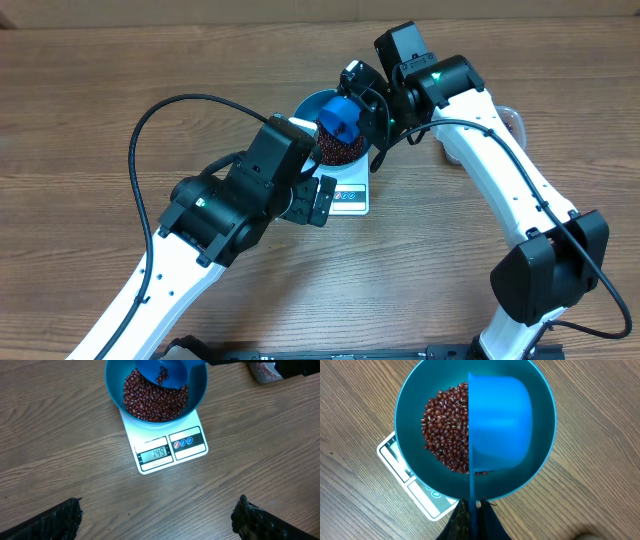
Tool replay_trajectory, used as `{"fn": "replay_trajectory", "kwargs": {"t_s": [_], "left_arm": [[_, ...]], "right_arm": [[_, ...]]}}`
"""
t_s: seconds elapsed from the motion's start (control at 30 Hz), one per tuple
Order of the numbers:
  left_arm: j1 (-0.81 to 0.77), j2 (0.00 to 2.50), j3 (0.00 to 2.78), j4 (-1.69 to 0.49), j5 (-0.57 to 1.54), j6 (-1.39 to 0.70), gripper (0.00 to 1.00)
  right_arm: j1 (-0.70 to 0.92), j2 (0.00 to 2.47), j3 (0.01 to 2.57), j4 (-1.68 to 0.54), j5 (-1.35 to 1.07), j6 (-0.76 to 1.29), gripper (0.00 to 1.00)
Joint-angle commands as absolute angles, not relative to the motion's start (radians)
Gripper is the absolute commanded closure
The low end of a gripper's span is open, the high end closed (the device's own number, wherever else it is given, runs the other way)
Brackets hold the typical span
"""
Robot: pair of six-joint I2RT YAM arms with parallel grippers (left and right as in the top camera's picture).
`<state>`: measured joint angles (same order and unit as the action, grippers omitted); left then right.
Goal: Scoop item into bowl and weigh 150g on scale
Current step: 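Shake the last beans from the blue scoop into the teal bowl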
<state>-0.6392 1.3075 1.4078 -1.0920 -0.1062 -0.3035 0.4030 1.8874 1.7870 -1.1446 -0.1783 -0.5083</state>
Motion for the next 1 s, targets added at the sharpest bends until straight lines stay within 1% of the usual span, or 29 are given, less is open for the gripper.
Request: {"fn": "replay_trajectory", "kwargs": {"t_s": [0.0,0.97], "left_arm": [[-0.635,1.309,1.417,-1.089,-0.115,-0.295,0.00],[-0.635,1.309,1.417,-1.089,-0.115,-0.295,0.00]], "right_arm": [[0.411,1.872,1.815,-1.138,-0.184,-0.498,0.96],[0.411,1.872,1.815,-1.128,-0.169,-0.476,0.96]]}}
